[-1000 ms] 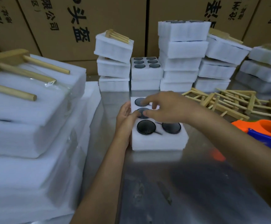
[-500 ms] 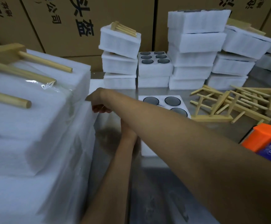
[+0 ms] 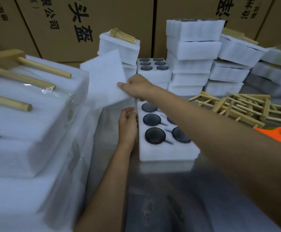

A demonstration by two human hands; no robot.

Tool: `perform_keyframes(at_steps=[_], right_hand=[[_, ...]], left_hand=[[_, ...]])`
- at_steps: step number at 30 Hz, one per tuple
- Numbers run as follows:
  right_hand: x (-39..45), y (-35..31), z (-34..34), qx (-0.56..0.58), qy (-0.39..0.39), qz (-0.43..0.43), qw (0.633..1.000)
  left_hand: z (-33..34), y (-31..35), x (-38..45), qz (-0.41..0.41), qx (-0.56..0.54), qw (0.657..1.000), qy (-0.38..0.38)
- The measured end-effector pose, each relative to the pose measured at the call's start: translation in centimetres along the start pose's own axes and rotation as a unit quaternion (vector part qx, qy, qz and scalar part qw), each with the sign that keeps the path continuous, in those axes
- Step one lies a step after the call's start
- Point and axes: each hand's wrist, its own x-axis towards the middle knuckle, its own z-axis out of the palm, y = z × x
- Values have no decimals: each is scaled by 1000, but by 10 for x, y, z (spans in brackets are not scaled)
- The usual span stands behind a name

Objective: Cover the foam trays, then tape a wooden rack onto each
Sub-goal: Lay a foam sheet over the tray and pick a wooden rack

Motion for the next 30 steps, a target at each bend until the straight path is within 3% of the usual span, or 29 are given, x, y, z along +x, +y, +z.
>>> perform_keyframes(at_steps=[5,9,13,17,19,20,22,23,25,27,30], right_hand=[[-46,54,-63,-79,-22,62,995],[-91,89,-85,-117,-81,132,981],[-123,116,-83,-181,-125,155,963],[-136,124,-81,-160,-130,153,966],[-135,127,-83,-164,-50,113,979],[-133,130,-86,-171,31,81,981],[-127,138,-95,-214,209,9,954],[-123,142,-101,-256,240,-10,936],[-113,151,-110,-314,156,11,937],[-105,159,-111,-301,64,50,950],[-98,173,-105,-274,62,32,959]], left_hand=[[-3,-7,8,-18,-77,997,16],[-5,-6,8,-50,-143,988,26],[-8,-7,1,-51,-72,996,-20],[-5,-5,-7,-4,-2,996,-84],[-4,-3,-8,17,14,995,-95],[-4,-3,-9,20,20,994,-108],[-3,-1,-10,20,32,990,-138],[-2,2,-11,15,30,988,-149],[0,5,-13,7,19,987,-160],[-1,5,-14,-3,8,986,-167],[0,4,-14,-34,-31,984,-172]])
